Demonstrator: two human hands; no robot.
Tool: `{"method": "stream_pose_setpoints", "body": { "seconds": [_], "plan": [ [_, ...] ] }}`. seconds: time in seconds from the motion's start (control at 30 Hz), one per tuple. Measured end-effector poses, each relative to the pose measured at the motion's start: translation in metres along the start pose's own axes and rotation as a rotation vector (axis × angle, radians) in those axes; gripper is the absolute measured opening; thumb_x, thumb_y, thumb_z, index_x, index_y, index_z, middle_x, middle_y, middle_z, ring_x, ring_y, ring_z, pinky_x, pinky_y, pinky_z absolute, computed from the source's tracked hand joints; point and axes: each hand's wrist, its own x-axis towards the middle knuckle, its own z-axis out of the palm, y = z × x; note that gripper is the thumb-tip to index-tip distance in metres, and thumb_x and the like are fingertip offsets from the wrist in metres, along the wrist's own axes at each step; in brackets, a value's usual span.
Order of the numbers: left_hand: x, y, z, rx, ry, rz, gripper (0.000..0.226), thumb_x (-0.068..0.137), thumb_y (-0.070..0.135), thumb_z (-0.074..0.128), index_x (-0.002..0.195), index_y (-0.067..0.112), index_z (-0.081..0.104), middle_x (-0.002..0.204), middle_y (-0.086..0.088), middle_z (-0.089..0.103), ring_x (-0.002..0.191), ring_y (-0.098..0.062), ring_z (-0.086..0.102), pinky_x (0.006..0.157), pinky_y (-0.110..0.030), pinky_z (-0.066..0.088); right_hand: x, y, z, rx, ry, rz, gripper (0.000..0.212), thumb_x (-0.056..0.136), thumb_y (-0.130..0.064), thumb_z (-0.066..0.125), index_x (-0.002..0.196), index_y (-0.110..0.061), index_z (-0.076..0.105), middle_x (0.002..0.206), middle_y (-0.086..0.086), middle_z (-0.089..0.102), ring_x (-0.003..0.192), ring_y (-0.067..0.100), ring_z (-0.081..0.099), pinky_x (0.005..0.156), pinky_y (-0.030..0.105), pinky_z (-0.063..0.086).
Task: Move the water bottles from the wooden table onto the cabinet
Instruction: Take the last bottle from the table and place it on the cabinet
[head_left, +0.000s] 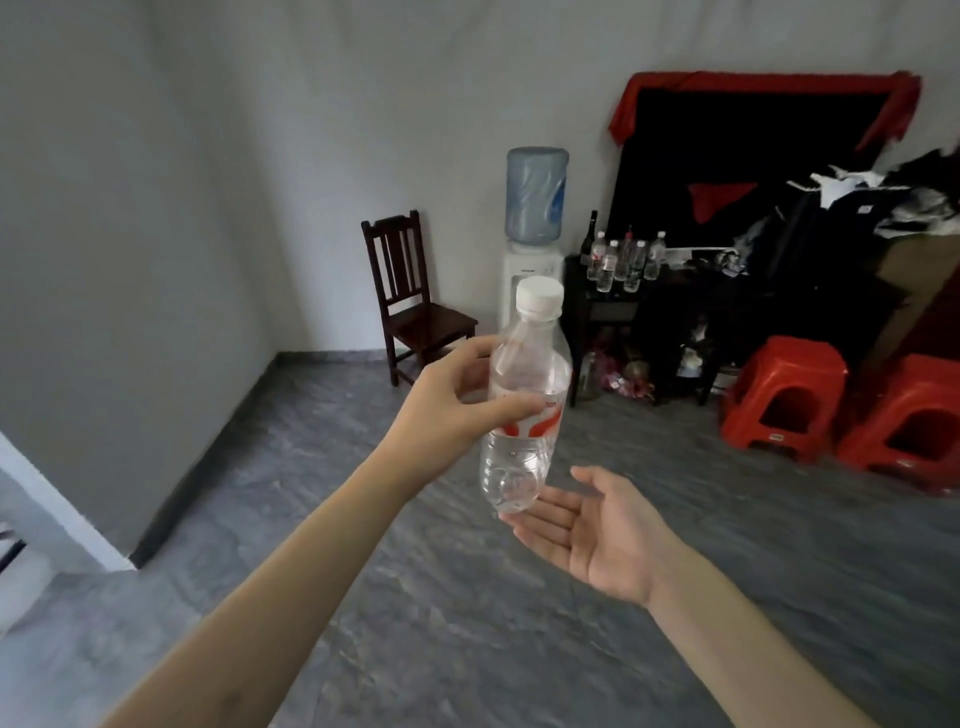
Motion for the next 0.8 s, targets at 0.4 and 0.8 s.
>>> {"method": "stream_pose_setpoints", "body": {
  "seconds": [0.4,0.8],
  "plan": [
    [0.154,-0.044,-0.035,-0.035,-0.019,0.084,0.056,0.075,0.039,0.083,0.126,0.023,0.065,0.113,0.006,0.077,0.107,-0.012,0.073,0.098,-0.041,0.056,0.107,-0.115,0.027,-0.035,0.075,-0.092,0.053,0.101,-0.034,0.039,0.125,0.011,0.054,0.119,0.032,0.065,0.110,0.042,0.066,0.095,0.046,0.052],
    [0.294,-0.097,-0.038,-0.091,-0.087,0.059,0.051,0.073,0.044,0.077,0.121,0.030,0.066,0.110,0.007,0.077,0.105,-0.012,0.073,0.096,-0.037,0.056,0.187,-0.211,0.013,0.015,0.108,-0.140,0.053,0.099,-0.034,0.044,0.129,0.010,0.049,0.119,0.031,0.066,0.107,0.042,0.067,0.085,0.045,0.059]
  ]
}}
